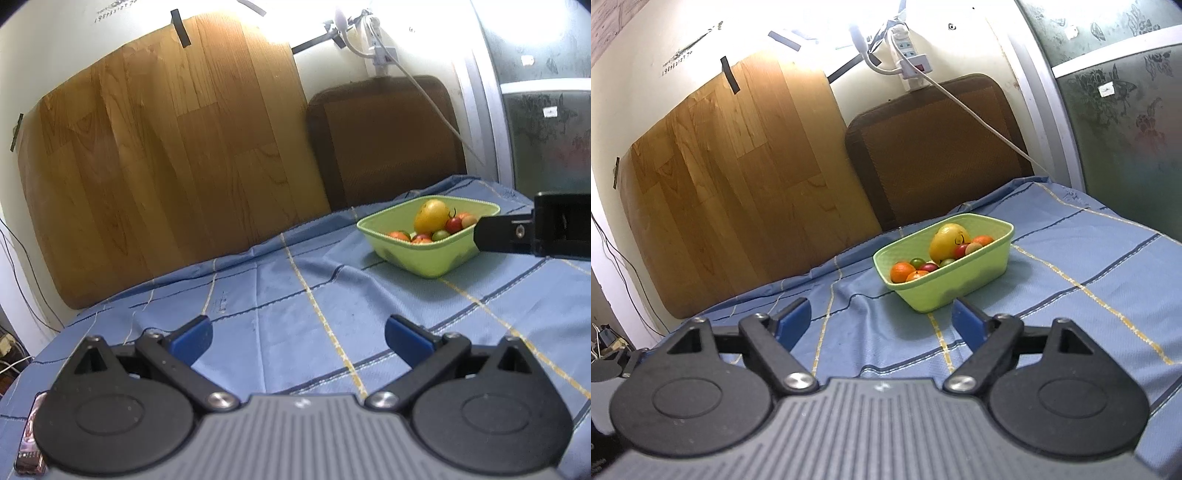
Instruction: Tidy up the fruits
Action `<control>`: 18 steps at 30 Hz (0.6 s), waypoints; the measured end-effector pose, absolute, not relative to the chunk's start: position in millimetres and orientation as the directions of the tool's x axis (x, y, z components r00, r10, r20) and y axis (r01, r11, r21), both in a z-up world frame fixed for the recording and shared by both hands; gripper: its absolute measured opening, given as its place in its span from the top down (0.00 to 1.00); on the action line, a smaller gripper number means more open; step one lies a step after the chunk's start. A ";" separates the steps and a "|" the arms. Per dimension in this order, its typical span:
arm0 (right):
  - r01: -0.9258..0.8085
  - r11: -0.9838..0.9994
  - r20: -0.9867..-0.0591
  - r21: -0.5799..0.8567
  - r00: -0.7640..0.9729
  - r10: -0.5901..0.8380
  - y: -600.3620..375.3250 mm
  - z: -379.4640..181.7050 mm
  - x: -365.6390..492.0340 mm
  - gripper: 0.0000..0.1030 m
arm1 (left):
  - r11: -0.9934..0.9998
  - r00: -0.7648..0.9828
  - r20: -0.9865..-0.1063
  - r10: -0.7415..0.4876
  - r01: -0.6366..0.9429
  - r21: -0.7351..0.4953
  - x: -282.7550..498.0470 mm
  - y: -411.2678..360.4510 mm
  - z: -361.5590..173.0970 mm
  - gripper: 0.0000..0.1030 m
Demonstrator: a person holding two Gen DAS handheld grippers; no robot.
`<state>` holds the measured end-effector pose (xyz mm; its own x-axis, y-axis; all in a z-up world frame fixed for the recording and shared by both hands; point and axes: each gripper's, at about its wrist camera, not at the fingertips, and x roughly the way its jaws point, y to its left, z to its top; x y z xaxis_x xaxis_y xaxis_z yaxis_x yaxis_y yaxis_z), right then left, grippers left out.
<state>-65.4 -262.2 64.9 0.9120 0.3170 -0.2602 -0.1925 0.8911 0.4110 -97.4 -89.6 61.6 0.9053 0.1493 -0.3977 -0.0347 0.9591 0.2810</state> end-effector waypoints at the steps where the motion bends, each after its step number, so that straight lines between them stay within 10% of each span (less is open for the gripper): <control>1: -0.194 0.890 -0.261 0.412 0.911 0.319 -261.5 64.5 -65.5 0.17 | 0.958 0.903 -0.401 0.151 -0.034 0.283 -97.2 -90.2 60.9 0.00; 18: -0.184 0.881 -0.274 0.435 0.905 0.324 -266.2 58.9 -63.6 0.16 | 0.930 0.889 -0.409 0.206 -0.048 0.365 -92.8 -98.7 49.5 0.00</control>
<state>-63.6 -266.2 58.9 0.9054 0.3242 -0.2742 -0.1837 0.8813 0.4353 -92.8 -98.7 49.5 0.8889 0.2063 -0.4090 -0.0477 0.9297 0.3653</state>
